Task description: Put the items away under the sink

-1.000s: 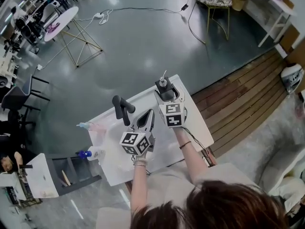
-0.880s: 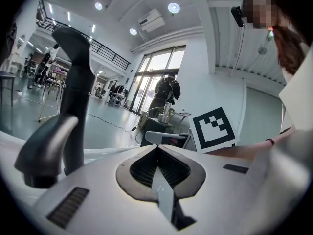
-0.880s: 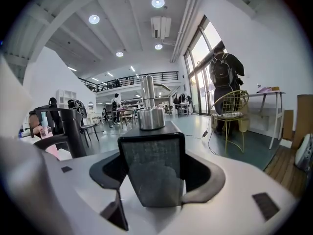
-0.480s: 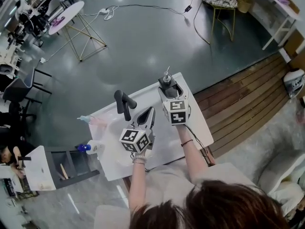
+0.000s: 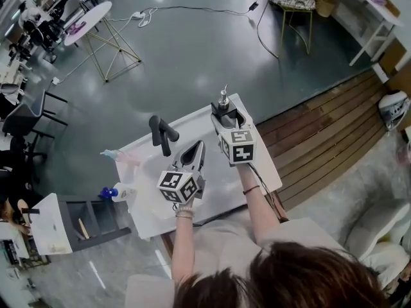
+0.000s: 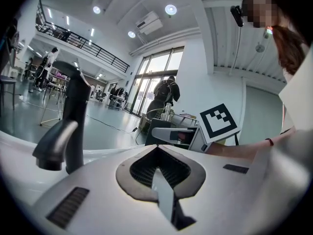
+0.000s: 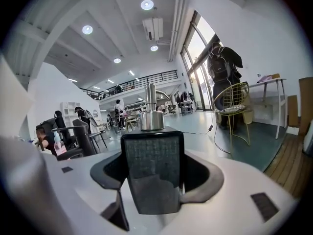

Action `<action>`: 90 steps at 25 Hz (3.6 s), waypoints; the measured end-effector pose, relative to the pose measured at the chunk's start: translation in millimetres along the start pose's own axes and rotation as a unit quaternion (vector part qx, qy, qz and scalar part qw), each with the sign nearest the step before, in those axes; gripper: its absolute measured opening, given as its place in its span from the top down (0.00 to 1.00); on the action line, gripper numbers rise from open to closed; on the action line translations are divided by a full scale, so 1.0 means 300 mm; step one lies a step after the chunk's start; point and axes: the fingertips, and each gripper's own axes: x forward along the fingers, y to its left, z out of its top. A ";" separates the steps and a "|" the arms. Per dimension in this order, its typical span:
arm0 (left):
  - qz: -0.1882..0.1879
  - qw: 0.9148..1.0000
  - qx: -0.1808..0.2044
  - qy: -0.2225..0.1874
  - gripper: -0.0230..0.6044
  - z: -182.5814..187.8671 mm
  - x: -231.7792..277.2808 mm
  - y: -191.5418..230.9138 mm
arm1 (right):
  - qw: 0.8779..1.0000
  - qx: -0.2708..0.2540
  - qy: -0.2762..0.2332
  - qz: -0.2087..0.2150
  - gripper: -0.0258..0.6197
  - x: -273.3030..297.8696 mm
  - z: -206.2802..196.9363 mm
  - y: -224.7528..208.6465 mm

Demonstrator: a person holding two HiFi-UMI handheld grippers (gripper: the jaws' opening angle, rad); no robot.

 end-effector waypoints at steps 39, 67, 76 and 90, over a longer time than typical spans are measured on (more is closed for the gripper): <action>0.010 0.997 0.004 -0.071 0.96 -0.058 -0.411 -0.234 | 0.996 -0.017 -0.050 0.069 0.46 -0.496 0.025 0.244; 0.041 0.994 0.043 -0.093 0.96 -0.121 -0.658 -0.486 | 0.989 -0.025 -0.081 0.124 0.46 -0.895 -0.050 0.395; 0.065 0.992 0.024 -0.106 0.96 -0.235 -0.752 -0.699 | 0.984 -0.045 -0.071 0.158 0.46 -1.112 -0.099 0.391; 0.080 0.991 0.019 -0.101 0.96 -0.356 -0.919 -0.866 | 0.982 -0.039 -0.065 0.172 0.47 -1.322 -0.167 0.426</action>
